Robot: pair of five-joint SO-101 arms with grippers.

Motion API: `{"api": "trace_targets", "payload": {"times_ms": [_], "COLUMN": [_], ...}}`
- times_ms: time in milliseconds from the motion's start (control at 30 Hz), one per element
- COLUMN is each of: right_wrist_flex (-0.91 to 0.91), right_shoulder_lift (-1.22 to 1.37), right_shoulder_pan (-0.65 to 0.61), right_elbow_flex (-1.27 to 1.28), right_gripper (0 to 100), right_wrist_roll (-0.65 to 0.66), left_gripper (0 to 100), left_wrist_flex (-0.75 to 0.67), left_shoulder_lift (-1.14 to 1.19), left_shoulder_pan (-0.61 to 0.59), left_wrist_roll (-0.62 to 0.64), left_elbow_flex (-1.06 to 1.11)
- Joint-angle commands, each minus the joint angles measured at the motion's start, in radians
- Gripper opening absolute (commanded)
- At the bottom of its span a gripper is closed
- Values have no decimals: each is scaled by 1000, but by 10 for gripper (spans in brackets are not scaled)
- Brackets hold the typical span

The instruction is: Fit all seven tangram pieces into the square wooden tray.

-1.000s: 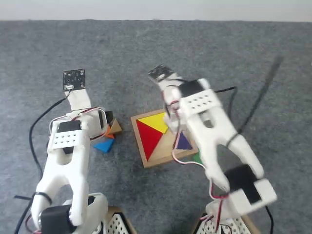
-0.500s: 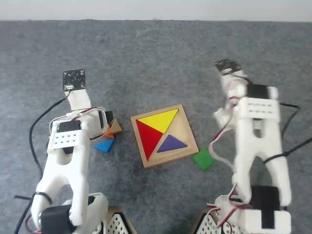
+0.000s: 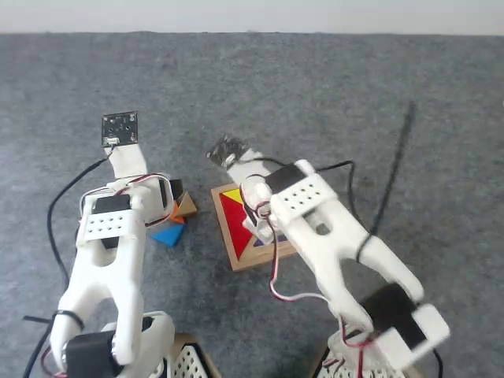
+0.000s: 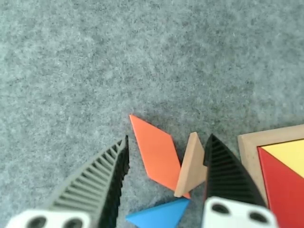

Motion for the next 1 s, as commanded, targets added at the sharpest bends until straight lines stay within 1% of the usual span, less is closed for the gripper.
{"api": "trace_targets", "payload": {"times_ms": [0,67,167,300,433,833,900,967], "right_wrist_flex": [1,1,1,2,-2,-22,-10,21], "right_shoulder_lift": [51,68,85,120,171,291,288,272], "right_shoulder_pan": [-31,-47,-58,-53,-50,-24,-27,-30], "right_elbow_flex": [-72,-83,-97,-94,-86,-144,-141,-140], "right_gripper": [212,212,214,215,215,217,230,272], "right_wrist_roll": [109,155,187,199,262,324,325,325], "left_gripper": [250,250,250,250,250,250,250,250], "left_wrist_flex": [-18,-18,-18,-18,-18,-18,-18,-18], "left_shoulder_lift": [-34,-34,-34,-34,-34,-34,-34,-34], "left_shoulder_pan": [2,2,2,0,0,0,0,0], "left_wrist_roll": [-8,-9,-9,-9,-9,-9,-9,-9], "left_elbow_flex": [-7,-7,-7,-7,-7,-7,-7,-7]}}
